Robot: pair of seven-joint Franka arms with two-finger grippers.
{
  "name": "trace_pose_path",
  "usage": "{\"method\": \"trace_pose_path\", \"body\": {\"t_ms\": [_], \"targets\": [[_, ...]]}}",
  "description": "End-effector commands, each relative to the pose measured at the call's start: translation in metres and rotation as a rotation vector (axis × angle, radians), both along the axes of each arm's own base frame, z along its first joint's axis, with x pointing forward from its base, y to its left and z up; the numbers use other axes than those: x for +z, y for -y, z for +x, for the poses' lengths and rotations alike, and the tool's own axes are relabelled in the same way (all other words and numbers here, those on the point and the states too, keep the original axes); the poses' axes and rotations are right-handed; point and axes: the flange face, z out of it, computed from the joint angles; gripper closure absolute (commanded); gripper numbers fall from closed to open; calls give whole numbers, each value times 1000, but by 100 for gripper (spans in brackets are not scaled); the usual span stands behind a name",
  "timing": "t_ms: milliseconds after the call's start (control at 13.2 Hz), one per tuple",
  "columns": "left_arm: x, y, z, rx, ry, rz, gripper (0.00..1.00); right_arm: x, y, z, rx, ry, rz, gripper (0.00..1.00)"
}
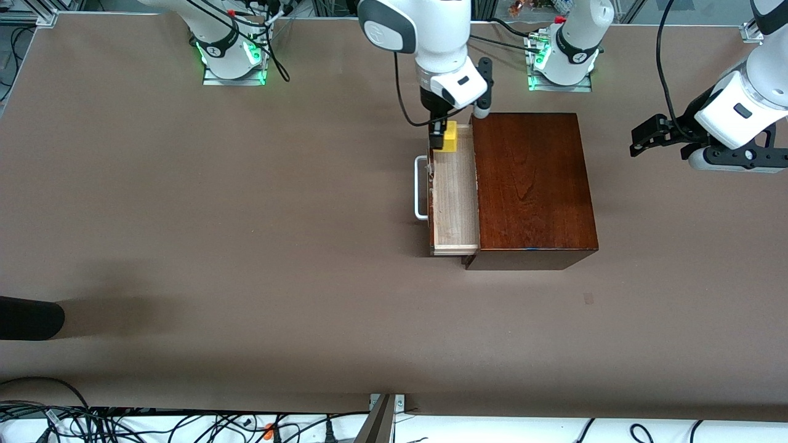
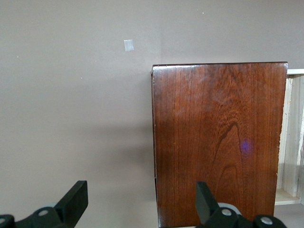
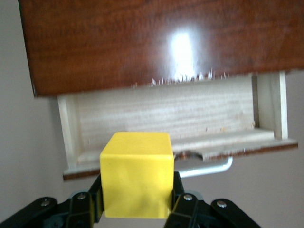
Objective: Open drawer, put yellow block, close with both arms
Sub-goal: 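Lift the yellow cube and carry it over the open drawer, then lower the cube into the drawer and open the right gripper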
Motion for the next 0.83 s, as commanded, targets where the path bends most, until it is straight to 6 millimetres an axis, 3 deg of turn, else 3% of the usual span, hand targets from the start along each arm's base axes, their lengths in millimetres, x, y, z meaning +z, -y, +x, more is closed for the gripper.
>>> {"method": "trace_pose_path", "body": {"t_ms": [0, 227, 757], "targets": [[8, 1, -3, -24, 2, 22, 0, -23, -17, 15, 8, 29, 39, 66], [8, 1, -3, -24, 2, 22, 0, -49, -21, 20, 35, 44, 26, 66], [8, 2, -4, -24, 1, 23, 0, -76, -20, 20, 98, 21, -22, 66]]}}
